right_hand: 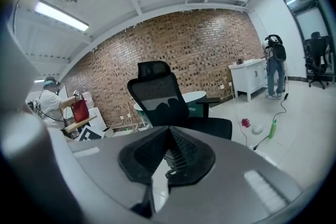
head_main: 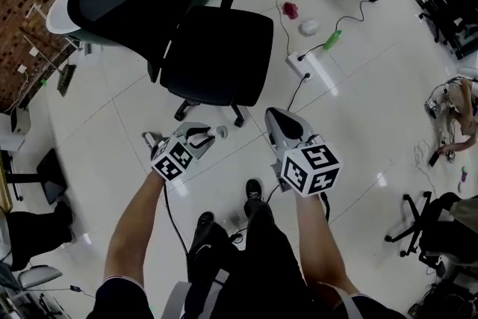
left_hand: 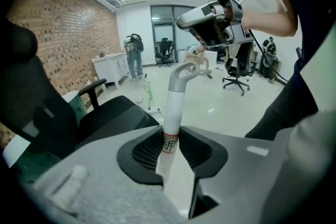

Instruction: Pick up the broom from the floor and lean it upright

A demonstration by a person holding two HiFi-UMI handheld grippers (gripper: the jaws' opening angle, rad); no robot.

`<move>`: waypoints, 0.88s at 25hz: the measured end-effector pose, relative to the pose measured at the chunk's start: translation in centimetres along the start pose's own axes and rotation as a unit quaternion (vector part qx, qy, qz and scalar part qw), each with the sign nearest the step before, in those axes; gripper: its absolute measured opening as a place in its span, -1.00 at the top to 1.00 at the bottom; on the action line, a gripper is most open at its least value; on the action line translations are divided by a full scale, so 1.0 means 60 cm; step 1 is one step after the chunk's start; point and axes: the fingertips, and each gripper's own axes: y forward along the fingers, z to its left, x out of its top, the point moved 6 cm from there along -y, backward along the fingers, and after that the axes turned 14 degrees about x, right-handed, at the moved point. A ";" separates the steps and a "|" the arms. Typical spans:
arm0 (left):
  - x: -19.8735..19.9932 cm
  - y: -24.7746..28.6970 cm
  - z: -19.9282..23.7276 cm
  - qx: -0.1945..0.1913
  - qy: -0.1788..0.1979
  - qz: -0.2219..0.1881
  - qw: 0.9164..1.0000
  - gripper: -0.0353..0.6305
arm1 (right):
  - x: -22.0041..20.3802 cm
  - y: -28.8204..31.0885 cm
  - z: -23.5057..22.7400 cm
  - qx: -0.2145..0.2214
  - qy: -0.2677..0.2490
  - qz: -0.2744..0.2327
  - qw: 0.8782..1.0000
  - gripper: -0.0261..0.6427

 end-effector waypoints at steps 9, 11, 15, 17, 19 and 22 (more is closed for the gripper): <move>-0.014 -0.114 0.149 0.199 -0.086 0.064 0.974 0.62 | 0.087 0.083 0.027 0.102 -0.035 0.026 0.994 0.90; -0.023 -0.138 0.175 0.221 -0.103 0.068 0.968 0.62 | 0.104 0.104 0.039 0.118 -0.044 0.032 0.991 0.90; -0.037 -0.172 0.237 0.253 -0.133 0.058 0.956 0.62 | 0.130 0.154 0.055 0.130 -0.060 0.043 0.989 0.90; -0.035 -0.188 0.268 0.264 -0.153 0.050 0.951 0.61 | 0.145 0.183 0.062 0.127 -0.065 0.045 0.989 0.90; -0.033 -0.197 0.300 0.271 -0.179 0.044 0.945 0.61 | 0.164 0.215 0.067 0.121 -0.068 0.045 0.989 0.90; -0.034 -0.187 0.342 0.261 -0.202 0.032 0.943 0.61 | 0.189 0.262 0.074 0.110 -0.071 0.043 0.990 0.90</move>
